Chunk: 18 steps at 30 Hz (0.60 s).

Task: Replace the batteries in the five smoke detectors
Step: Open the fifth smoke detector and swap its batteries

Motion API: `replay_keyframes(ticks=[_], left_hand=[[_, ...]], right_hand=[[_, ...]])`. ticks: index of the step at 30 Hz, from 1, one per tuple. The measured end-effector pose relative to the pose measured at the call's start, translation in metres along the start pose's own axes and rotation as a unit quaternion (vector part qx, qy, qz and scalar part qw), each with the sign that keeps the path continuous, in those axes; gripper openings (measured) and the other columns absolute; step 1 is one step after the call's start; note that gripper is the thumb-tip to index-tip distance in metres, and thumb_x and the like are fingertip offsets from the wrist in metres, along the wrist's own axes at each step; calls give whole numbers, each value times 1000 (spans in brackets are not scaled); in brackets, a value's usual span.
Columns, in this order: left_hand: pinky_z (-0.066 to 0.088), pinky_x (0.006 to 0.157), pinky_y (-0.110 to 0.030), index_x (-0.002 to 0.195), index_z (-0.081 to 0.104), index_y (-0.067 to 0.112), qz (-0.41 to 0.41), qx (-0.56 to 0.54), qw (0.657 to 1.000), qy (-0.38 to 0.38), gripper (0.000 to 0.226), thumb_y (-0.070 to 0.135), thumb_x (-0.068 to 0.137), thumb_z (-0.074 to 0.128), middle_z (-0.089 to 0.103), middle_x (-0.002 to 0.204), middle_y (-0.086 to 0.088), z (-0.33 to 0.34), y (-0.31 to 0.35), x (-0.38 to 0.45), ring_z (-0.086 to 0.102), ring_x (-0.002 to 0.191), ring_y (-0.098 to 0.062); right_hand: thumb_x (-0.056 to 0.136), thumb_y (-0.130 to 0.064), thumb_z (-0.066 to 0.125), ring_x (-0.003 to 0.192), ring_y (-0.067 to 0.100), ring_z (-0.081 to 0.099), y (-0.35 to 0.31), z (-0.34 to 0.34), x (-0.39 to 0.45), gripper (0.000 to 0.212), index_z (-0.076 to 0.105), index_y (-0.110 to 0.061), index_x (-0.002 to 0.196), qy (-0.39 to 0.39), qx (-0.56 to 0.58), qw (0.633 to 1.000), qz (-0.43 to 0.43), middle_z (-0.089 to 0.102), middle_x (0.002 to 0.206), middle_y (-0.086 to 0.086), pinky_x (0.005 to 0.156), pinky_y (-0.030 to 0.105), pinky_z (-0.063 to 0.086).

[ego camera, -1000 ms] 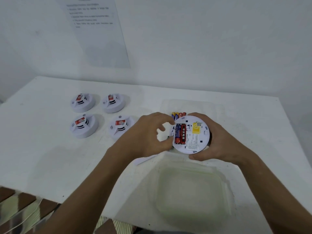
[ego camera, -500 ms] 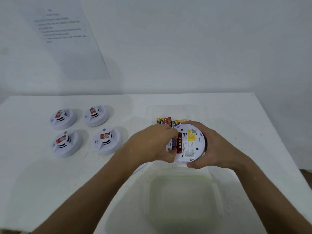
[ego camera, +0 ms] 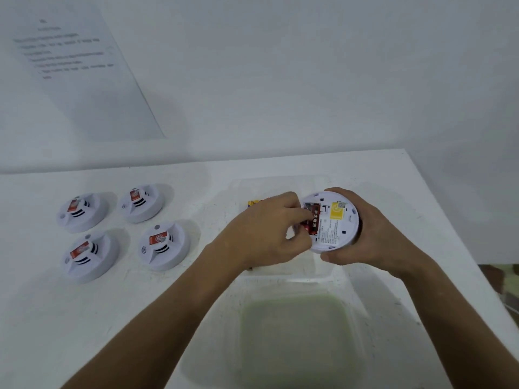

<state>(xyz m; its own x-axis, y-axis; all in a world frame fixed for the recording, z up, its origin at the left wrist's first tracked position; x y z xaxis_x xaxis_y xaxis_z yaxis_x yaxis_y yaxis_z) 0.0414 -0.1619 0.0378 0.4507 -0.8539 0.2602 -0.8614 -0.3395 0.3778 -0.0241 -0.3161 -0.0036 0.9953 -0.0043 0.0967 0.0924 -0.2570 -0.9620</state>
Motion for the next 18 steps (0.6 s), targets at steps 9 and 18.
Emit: replay_keyframes(ticks=[9,18], left_hand=[[54,69,-17,92,73,17,-182,-223,957,46,12,18,80,75,72,80,5,-9,-32,36,66,70,-2],[48,52,-14,94,73,8,-277,-198,938,-61,17,18,81,76,73,75,0,31,-91,77,67,59,-6]], right_hand=[[51,-8,88,110,10,63,9,-32,-5,88,53,-31,128,71,-33,997,6,64,117,-12,81,22,57],[49,-13,89,112,7,61,20,-53,-17,90,52,-29,130,100,-47,994,26,63,119,-14,83,18,55]])
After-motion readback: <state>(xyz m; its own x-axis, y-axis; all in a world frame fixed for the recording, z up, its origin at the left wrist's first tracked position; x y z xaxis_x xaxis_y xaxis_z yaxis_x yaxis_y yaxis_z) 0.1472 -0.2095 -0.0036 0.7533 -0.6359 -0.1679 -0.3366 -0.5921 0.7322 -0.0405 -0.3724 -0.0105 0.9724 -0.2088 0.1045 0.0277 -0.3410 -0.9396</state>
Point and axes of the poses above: each hand's wrist, its own x-axis towards the middle knuckle, its own z-axis out of the palm, y = z × x, the point moved 5 cm from there along x, towards the middle knuckle
